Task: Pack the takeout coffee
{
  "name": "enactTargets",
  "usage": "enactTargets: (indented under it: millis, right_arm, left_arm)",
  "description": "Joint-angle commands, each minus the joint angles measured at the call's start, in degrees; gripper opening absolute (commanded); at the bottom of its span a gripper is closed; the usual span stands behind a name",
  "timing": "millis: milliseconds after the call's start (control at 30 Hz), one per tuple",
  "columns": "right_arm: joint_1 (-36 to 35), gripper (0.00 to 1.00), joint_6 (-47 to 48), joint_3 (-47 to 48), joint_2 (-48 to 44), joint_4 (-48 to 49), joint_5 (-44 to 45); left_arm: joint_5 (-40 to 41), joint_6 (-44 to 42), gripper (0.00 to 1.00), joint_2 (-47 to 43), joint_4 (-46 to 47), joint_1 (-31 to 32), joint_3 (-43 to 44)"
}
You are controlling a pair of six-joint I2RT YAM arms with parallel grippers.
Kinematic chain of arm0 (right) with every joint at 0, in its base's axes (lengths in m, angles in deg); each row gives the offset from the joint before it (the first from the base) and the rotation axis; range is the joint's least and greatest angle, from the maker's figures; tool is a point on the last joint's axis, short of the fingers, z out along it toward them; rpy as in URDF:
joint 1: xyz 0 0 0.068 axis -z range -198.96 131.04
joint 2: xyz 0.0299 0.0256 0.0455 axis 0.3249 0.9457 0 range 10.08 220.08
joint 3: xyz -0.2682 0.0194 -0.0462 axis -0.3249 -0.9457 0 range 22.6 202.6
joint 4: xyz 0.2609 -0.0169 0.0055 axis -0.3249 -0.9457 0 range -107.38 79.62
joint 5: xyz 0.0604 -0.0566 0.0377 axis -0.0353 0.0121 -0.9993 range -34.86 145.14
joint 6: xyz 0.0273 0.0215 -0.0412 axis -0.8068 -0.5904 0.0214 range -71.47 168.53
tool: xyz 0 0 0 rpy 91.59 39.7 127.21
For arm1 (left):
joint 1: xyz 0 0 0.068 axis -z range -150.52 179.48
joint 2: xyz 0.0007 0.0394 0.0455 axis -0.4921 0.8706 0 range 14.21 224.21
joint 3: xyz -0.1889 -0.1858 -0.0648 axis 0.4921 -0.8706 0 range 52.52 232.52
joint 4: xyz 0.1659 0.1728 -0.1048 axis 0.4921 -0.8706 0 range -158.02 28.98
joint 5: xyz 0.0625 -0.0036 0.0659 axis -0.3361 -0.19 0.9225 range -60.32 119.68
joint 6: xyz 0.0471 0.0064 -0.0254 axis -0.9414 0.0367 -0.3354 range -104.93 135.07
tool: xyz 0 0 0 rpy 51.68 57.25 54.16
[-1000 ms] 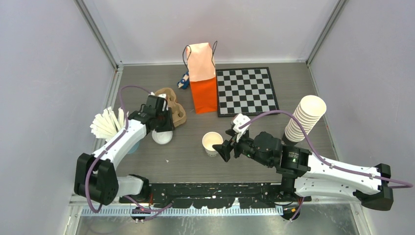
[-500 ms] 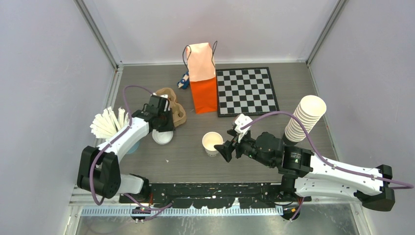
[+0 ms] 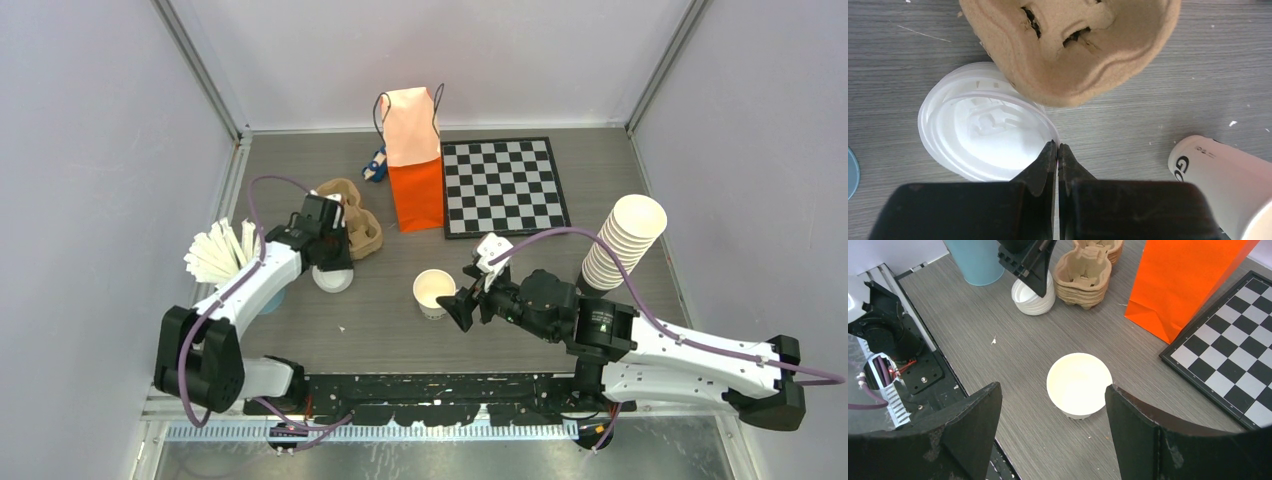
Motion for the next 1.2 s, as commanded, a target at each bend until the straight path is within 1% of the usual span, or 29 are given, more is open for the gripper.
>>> enactTargets:
  millis: [0, 267, 367, 467, 633, 700, 833, 933, 1033, 1167]
  right_arm:
    - [-0.3, 0.8, 0.1, 2.5, 0.8, 1.5, -0.5]
    - [-0.3, 0.8, 1.3, 2.8, 1.9, 3.6, -3.2]
    - [-0.4, 0.82, 3.8, 0.2, 0.8, 8.7, -5.6]
    - [-0.3, 0.87, 7.5, -1.7, 0.4, 15.4, -8.2]
    - [-0.4, 0.89, 16.5, -3.0, 3.2, 23.9, -13.9]
    - [-0.3, 0.9, 19.2, -3.7, 4.7, 28.0, -14.2]
    - [-0.3, 0.92, 24.3, -6.5, 6.2, 36.5, -14.9]
    - [-0.4, 0.92, 28.4, -9.9, 6.9, 43.0, -17.5]
    - [-0.4, 0.93, 31.1, -10.7, 7.0, 44.0, -20.8]
    - [-0.3, 0.93, 32.0, -11.8, 7.3, 47.1, -21.1]
  left_arm:
    - [-2.4, -0.2, 0.0, -4.9, -2.5, 0.1, 3.2]
    - [-8.7, 0.3, 0.0, -11.7, -8.1, 0.1, 6.1]
    - [-12.8, 0.6, 0.0, -16.3, -8.5, 0.1, 6.2]
    - [-19.7, 2.2, 0.0, -20.5, -7.0, 0.1, 6.0]
    - [-34.1, 7.6, 0.0, -26.3, -0.9, 0.1, 4.6]
    - [-40.8, 11.2, 0.0, -28.5, 4.4, 0.1, 3.1]
    - [-50.6, 17.8, 0.0, -32.8, 15.4, 0.1, -0.7]
    - [-56.0, 20.9, 0.0, -34.6, 20.4, 0.1, -2.5]
    - [-61.2, 24.8, 0.0, -35.6, 25.8, 0.1, -4.0]
    - [-62.5, 26.5, 0.0, -37.9, 27.8, 0.1, -4.6]
